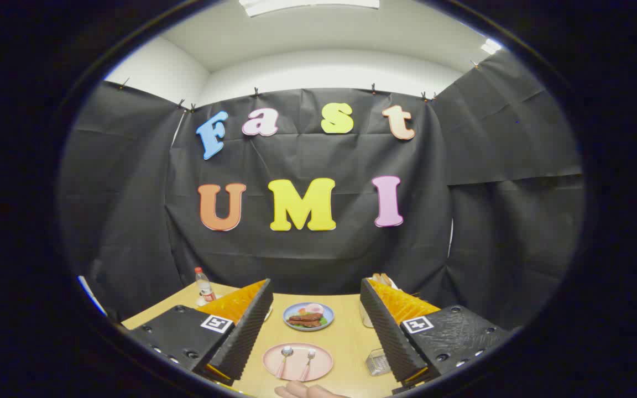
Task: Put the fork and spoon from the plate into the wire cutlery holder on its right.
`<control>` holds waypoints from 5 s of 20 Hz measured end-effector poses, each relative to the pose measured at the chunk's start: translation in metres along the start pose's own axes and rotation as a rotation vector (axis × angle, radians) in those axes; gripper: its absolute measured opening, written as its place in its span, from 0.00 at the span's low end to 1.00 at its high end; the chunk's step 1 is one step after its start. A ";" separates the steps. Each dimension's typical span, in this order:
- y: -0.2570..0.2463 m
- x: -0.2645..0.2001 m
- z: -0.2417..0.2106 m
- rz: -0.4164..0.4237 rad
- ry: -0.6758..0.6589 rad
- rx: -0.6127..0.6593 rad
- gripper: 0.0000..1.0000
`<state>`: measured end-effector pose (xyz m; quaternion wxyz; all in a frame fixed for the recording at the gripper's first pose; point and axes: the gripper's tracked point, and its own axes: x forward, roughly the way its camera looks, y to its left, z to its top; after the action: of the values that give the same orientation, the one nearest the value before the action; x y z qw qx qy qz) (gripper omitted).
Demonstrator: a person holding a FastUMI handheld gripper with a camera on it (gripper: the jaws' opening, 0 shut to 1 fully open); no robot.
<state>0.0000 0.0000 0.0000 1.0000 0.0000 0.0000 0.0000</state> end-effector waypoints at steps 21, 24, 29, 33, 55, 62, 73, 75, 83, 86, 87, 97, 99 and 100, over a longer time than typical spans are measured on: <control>-0.078 0.023 -0.023 -0.029 0.079 -0.031 0.95; -0.078 0.030 -0.031 -0.026 0.097 -0.037 0.95; -0.067 0.048 -0.067 -0.021 0.163 -0.052 0.95; -0.049 0.068 -0.116 -0.010 0.260 -0.044 0.95; 0.029 0.135 -0.403 -0.070 0.865 0.000 0.77; 0.036 0.142 -0.429 -0.116 0.910 0.021 0.35; 0.036 0.137 -0.412 -0.073 0.952 -0.019 0.05; 0.035 0.132 -0.402 -0.050 0.951 -0.029 0.05; 0.007 0.110 -0.329 0.014 0.905 -0.020 0.03; -0.023 0.104 -0.293 0.003 0.869 -0.036 0.03; -0.033 0.102 -0.284 0.000 0.865 -0.031 0.03; -0.142 0.066 -0.255 -0.058 0.997 -0.018 0.03; -0.153 0.059 -0.259 -0.040 1.053 -0.021 0.03; -0.158 0.058 -0.261 -0.036 1.071 -0.025 0.03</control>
<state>0.0583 -0.1584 -0.2614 0.8598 -0.0120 0.5103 -0.0172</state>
